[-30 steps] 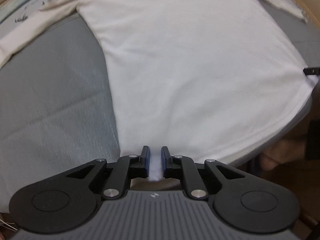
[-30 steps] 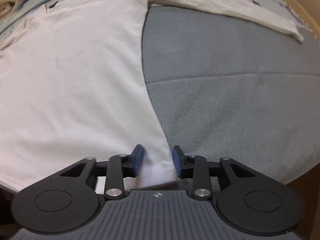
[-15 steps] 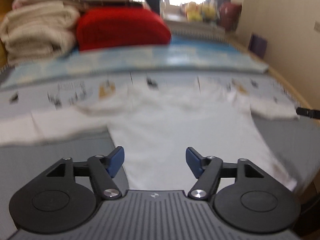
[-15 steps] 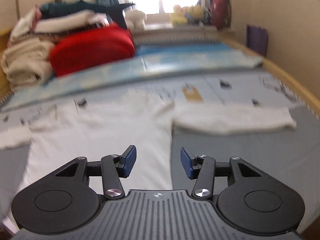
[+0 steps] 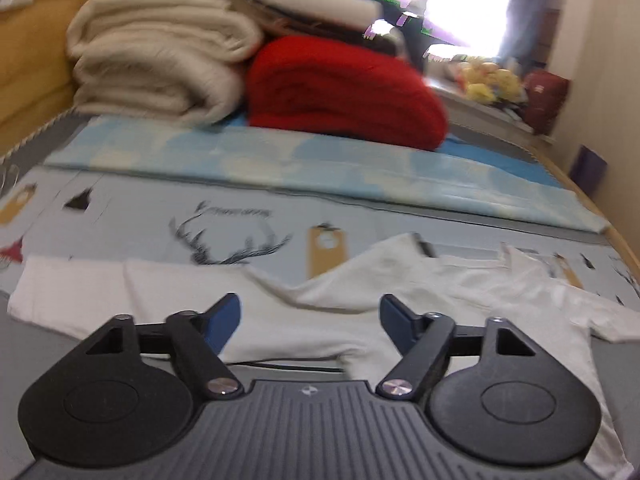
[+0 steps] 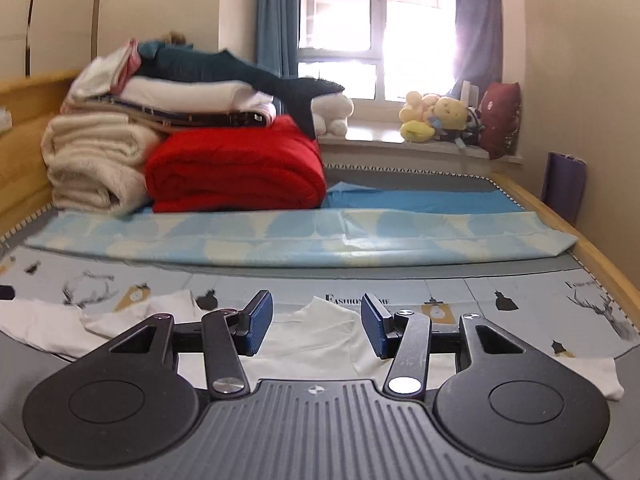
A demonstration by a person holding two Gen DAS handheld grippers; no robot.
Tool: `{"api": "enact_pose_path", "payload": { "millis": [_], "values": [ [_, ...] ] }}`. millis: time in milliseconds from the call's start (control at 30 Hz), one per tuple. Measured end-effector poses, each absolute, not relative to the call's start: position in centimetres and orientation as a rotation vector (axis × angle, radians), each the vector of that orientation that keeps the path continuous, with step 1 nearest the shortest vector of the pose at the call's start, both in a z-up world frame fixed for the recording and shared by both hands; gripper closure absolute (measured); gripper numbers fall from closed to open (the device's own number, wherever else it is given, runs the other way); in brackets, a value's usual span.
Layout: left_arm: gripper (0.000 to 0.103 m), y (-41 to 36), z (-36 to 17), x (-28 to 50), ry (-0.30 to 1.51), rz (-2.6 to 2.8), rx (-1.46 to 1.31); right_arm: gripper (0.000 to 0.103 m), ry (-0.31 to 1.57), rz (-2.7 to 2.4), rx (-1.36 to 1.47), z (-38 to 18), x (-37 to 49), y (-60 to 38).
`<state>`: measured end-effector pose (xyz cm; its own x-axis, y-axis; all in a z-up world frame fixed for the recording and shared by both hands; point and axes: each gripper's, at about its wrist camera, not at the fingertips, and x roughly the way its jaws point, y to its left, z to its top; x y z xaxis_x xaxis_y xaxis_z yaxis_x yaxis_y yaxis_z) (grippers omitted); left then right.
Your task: Fold small clothes
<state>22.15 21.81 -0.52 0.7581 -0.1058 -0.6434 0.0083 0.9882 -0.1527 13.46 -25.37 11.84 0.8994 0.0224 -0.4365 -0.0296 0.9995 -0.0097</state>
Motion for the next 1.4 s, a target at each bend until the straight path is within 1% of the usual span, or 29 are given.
{"api": "enact_pose_path", "payload": {
  "millis": [67, 100, 133, 200, 267, 433, 567, 600, 667, 700, 733, 800, 967, 1133, 1167, 1200, 1233, 1300, 1400],
  "values": [
    [0.036, 24.2, -1.8, 23.2, 0.735, -0.039, -0.175, 0.050, 0.464, 0.023, -0.005, 10.7, 15.0, -24.9],
    [0.049, 25.6, -2.5, 23.7, 0.752, -0.032, -0.202, 0.050, 0.473, 0.021, 0.016, 10.0, 15.4, -24.8],
    [0.058, 27.1, -3.1, 24.1, 0.773, -0.025, -0.242, 0.050, 0.490, 0.022, 0.046, 9.2, 15.8, -24.8],
    [0.065, 29.8, -4.1, 24.3, 0.785, -0.004, -0.283, 0.050, 0.557, 0.005, 0.097, 7.7, 16.7, -24.7],
    [0.066, 32.8, -5.4, 24.4, 0.789, 0.044, -0.319, 0.050, 0.591, 0.017, 0.127, 7.2, 17.5, -24.3],
    [0.066, 39.7, -7.6, 24.5, 0.780, 0.205, -0.480, 0.050, 0.581, 0.070, 0.047, 6.8, 19.1, -22.4],
    [0.065, 44.2, -8.8, 24.1, 0.729, 0.310, -0.654, 0.051, 0.596, 0.088, 0.046, 6.5, 20.1, -21.6],
    [0.064, 45.2, -9.0, 24.1, 0.724, 0.328, -0.702, 0.051, 0.602, 0.090, 0.049, 6.4, 20.3, -21.6],
    [0.056, 47.1, -9.5, 24.0, 0.712, 0.361, -0.784, 0.052, 0.614, 0.102, 0.058, 6.2, 20.7, -21.4],
    [0.048, 47.9, -9.7, 23.7, 0.698, 0.383, -0.824, 0.054, 0.621, 0.110, 0.056, 6.0, 20.8, -21.3],
    [0.046, 48.5, -10.1, 23.4, 0.684, 0.403, -0.863, 0.055, 0.628, 0.114, 0.051, 5.9, 21.0, -21.2],
    [0.046, 49.5, -10.7, 22.9, 0.674, 0.442, -0.924, 0.055, 0.634, 0.118, 0.048, 5.6, 21.2, -21.1],
    [0.046, 51.4, -12.5, 22.3, 0.665, 0.491, -0.969, 0.055, 0.650, 0.133, 0.053, 5.1, 21.6, -21.3],
    [0.049, 51.5, -13.6, 23.2, 0.668, 0.489, -0.916, 0.055, 0.669, 0.146, 0.040, 4.6, 21.8, -21.4],
    [0.051, 51.3, -13.6, 23.6, 0.673, 0.497, -0.898, 0.055, 0.673, 0.148, 0.037, 4.5, 21.9, -21.4],
    [0.070, 51.1, -13.5, 23.9, 0.684, 0.509, -0.874, 0.055, 0.675, 0.149, 0.034, 4.5, 21.9, -21.4],
    [0.100, 50.8, -13.3, 24.2, 0.708, 0.518, -0.848, 0.055, 0.678, 0.151, 0.033, 4.5, 22.0, -21.4],
    [0.100, 49.9, -12.6, 24.6, 0.704, 0.532, -0.801, 0.055, 0.678, 0.155, 0.036, 4.5, 22.0, -21.4],
    [0.100, 47.1, -9.7, 25.5, 0.671, 0.517, -0.684, 0.055, 0.673, 0.152, 0.037, 4.8, 22.1, -21.6]
  ]
}}
